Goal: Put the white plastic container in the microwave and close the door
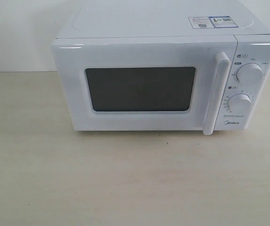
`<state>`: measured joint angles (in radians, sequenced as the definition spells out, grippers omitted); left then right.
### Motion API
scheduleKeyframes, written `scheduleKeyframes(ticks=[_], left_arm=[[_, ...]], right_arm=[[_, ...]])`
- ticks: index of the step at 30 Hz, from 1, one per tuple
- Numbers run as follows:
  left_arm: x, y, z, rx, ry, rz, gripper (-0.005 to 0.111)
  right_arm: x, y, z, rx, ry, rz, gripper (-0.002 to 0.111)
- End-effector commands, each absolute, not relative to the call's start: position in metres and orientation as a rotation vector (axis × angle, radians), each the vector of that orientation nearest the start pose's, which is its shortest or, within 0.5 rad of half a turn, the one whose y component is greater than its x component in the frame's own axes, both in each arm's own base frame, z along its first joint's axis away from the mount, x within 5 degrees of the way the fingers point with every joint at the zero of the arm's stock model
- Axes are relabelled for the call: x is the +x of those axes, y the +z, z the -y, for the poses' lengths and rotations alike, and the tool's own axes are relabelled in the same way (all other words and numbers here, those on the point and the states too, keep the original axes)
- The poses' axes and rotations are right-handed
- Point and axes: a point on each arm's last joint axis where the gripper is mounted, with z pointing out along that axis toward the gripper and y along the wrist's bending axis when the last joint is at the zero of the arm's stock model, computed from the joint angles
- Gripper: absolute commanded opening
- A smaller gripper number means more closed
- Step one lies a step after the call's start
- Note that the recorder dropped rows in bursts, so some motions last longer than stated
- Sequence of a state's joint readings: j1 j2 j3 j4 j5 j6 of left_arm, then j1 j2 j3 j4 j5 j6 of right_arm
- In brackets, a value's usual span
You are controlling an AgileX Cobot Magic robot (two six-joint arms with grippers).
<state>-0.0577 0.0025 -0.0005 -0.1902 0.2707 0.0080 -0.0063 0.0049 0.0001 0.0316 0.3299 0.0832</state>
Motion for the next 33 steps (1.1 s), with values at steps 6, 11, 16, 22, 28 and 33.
scheduleKeyframes(ticks=[6, 11, 16, 22, 28, 33], left_arm=[[0.0547, 0.1896, 0.0074, -0.068, -0.208, -1.747, 0.004], [0.054, 0.1861, 0.0072, -0.045, -0.183, -1.787, 0.004], [0.0541, 0.1859, 0.0059, -0.014, -0.136, -1.788, 0.004], [0.0541, 0.1859, 0.0058, -0.013, -0.134, -1.788, 0.004], [0.0541, 0.1859, 0.0058, -0.011, -0.133, -1.788, 0.004], [0.0541, 0.1859, 0.0058, -0.011, -0.133, -1.788, 0.004]], right_arm=[[0.0539, 0.184, -0.0004, 0.098, 0.079, -1.804, 0.0], [0.0539, 0.184, -0.0004, 0.103, 0.082, -1.804, 0.0], [0.0539, 0.184, -0.0004, 0.099, 0.079, -1.804, 0.0], [0.0539, 0.184, -0.0004, 0.099, 0.079, -1.804, 0.0], [0.0539, 0.184, -0.0004, 0.099, 0.079, -1.804, 0.0], [0.0539, 0.184, -0.0004, 0.099, 0.079, -1.804, 0.0]])
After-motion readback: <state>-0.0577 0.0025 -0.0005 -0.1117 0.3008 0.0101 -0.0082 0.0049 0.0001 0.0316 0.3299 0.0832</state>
